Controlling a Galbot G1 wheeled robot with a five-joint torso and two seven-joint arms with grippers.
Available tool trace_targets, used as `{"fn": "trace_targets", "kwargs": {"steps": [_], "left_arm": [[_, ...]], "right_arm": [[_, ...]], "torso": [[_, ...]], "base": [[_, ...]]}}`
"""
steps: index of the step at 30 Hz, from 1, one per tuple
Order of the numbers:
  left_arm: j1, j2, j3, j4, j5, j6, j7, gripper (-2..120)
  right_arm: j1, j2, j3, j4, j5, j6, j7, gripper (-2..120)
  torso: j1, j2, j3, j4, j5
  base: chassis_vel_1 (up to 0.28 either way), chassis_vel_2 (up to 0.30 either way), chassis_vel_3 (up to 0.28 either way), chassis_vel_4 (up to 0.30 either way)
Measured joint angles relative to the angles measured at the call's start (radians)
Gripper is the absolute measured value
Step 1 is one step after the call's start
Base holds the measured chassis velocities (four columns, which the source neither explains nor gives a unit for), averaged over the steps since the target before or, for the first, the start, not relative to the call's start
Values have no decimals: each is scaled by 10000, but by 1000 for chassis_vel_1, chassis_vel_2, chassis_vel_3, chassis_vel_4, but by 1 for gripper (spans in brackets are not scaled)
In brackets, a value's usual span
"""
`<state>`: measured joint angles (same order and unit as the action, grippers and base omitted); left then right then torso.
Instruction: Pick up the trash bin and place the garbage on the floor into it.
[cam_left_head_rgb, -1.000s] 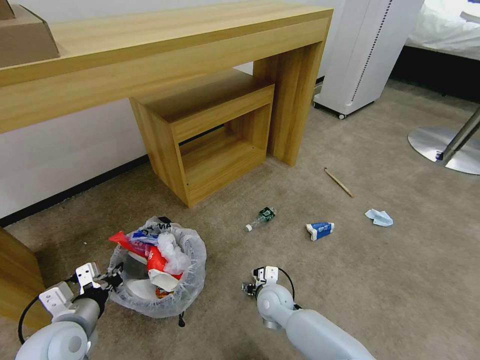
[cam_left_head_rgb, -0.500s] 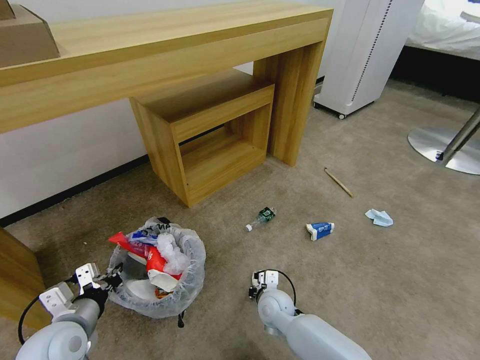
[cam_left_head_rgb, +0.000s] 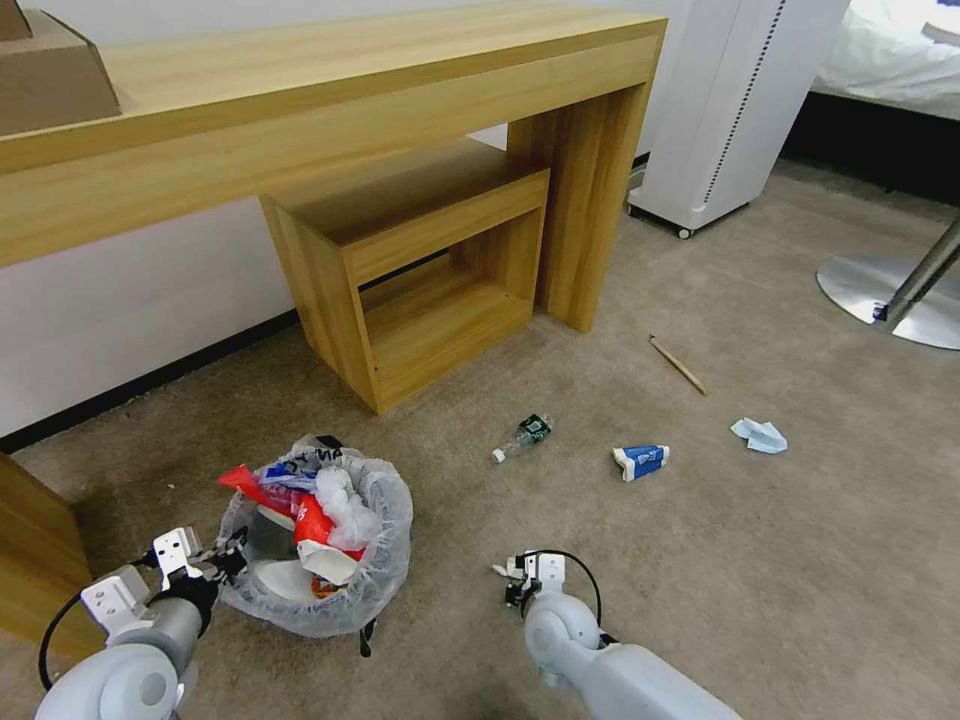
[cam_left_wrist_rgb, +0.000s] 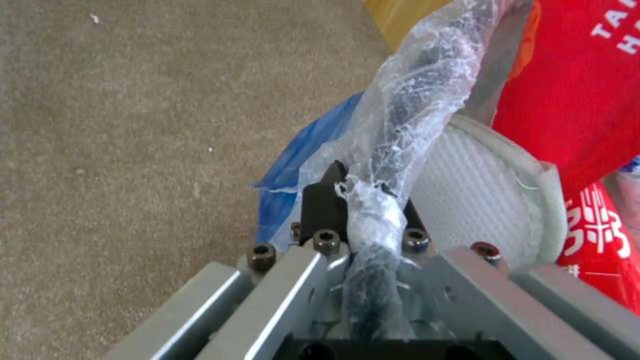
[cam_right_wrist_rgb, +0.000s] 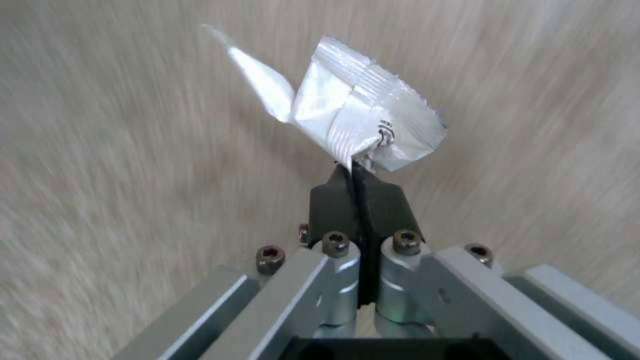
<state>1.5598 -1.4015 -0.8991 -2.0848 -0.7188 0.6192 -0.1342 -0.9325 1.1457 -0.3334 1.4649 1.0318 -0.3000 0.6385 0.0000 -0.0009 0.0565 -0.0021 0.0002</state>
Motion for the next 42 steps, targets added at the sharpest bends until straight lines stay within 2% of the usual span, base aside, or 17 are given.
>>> {"fn": "trace_targets", "kwargs": {"steps": [1, 2, 4, 6, 8, 11, 12, 15, 16, 18, 24, 26, 28, 31, 32, 35, 42], "left_arm": [[0, 0, 0, 0, 0, 0, 0, 1], [-21, -1, -5, 15, 0, 0, -1, 1], [-26, -6, -4, 17, 0, 0, -1, 1], [-40, -23, -5, 17, 1, 0, -9, 1], [-42, -24, -4, 16, 1, 0, -9, 1], [-47, -48, 8, -5, 3, 9, -13, 1], [-47, -48, 8, -5, 3, 9, -13, 1], [-44, -68, 21, -106, 4, 46, -23, 1], [-44, -68, 21, -106, 4, 46, -23, 1], [-38, -64, 22, -185, 0, 76, -38, 1], [-81, -46, 83, -267, -27, 134, -138, 1], [-114, -66, 138, -308, -33, 161, -171, 1], [-114, -79, 144, -322, -32, 163, -174, 1], [-92, -118, 150, -396, -30, 164, -176, 1], [-92, -118, 150, -396, -30, 164, -176, 1], [-45, -140, 117, -478, -35, 166, -174, 1], [28, -139, 18, -600, -115, 155, -161, 1]], "right_arm": [[0, 0, 0, 0, 0, 0, 0, 0], [2, -447, 109, 559, -139, 268, -327, 0], [19, -682, 162, 901, -218, 434, -510, 0], [202, -1260, 253, 1831, -467, 940, -1036, 0], [248, -1372, 251, 2036, -516, 1099, -1188, 0], [655, -1905, 42, 3218, -858, 1930, -2192, 0], [655, -1905, 42, 3218, -858, 1930, -2192, 0], [1425, -2262, -323, 4298, -1253, 2967, -3628, 0], [1425, -2262, -323, 4298, -1253, 2967, -3628, 0], [2161, -2513, -590, 5212, -1045, 3107, -4248, 0], [3400, -2905, -1294, 6223, -172, 3191, -5298, 0], [4379, -2978, -2158, 6456, 613, 3188, -5940, 0], [4639, -2948, -2438, 6464, 796, 3158, -5973, 0], [5684, -2558, -3550, 6417, 1778, 2661, -5594, 0], [5684, -2558, -3550, 6417, 1778, 2661, -5594, 0], [6497, -1911, -4361, 5928, 2429, 2190, -4785, 0], [6995, -745, -5161, 5033, 3072, 1341, -3528, 0]], "torso": [[0, 0, 0, 0, 0], [0, 0, 0, -2, -4], [0, 0, 0, -2, -1], [-1, 0, 0, -1, -2], [0, 0, 0, 0, -2], [0, 0, 0, -1, -1], [0, 0, 0, -1, -1], [0, 0, 0, 0, 0], [0, 0, 0, 0, 0], [0, 0, 0, 1, -1], [0, 0, 0, 1, -2], [0, 0, 0, -1, -2], [0, 0, 0, 0, -3], [0, 0, 0, 1, -3], [0, 0, 0, 1, -3], [0, 0, 1, 2, -4], [0, 0, 0, 1, -3]], "base": [[0, 0, 0, 0], [0, 0, 0, 0], [0, 0, 0, 0], [0, 0, 0, 0], [0, 0, 0, 0], [0, 0, 0, 0], [0, 0, 0, 0], [0, 0, 0, 0], [0, 0, 0, 0], [0, 0, 0, 0], [0, 0, 0, 0], [0, 0, 0, 0], [0, 0, 0, 0], [0, 0, 0, 0], [0, 0, 0, 0], [0, 0, 0, 0], [0, 0, 0, 0]]}}
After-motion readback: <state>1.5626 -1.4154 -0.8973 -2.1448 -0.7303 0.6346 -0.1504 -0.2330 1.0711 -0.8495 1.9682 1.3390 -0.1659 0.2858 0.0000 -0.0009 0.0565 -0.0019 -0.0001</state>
